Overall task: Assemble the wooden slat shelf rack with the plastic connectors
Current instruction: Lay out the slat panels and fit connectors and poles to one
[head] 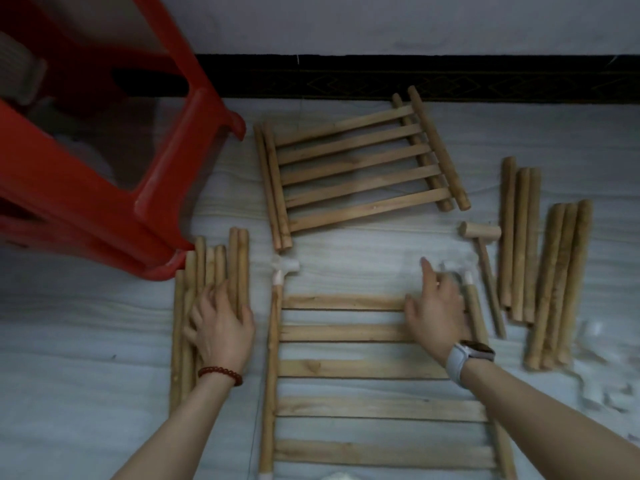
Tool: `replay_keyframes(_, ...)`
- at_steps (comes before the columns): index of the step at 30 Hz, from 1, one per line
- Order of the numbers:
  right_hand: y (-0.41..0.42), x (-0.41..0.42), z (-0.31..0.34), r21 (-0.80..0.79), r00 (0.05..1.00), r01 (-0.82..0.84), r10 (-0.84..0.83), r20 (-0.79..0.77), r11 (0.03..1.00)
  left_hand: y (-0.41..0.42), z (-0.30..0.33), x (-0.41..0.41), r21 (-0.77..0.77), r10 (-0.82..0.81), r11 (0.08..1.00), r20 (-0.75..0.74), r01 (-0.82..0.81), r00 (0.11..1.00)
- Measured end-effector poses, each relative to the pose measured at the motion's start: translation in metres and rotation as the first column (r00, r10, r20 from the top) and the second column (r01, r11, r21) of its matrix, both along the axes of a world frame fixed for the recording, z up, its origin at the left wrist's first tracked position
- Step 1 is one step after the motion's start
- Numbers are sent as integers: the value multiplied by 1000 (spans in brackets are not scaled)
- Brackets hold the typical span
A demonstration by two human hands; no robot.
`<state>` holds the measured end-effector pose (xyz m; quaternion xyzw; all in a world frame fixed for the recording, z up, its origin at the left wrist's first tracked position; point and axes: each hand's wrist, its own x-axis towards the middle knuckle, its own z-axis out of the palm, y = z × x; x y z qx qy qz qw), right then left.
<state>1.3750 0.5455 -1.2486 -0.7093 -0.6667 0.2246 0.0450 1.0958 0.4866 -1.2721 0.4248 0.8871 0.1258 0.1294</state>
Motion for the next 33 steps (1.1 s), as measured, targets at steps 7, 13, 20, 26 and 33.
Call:
replay_keyframes(7,-31,-46,-23,-359,831,-475,544,116,803,0,-3,-15,-242,-139,964,-123,106,983)
replay_keyframes(13,-28,-43,-24,-420,816,-494,573,80,761,29,-1,-13,-377,-176,918,-118,120,977)
replay_keyframes(20,-15,-40,-17,-416,887,-440,457,-63,796,20,12,-9,-79,138,989,227,-123,964)
replay_keyframes(26,-3,-63,33,-332,742,-132,-130,-658,934,-5,40,23,204,-275,958,457,201,846)
replay_keyframes(33,-6,-58,65,-264,661,89,-255,-705,960,-5,59,82,114,-478,855,551,506,684)
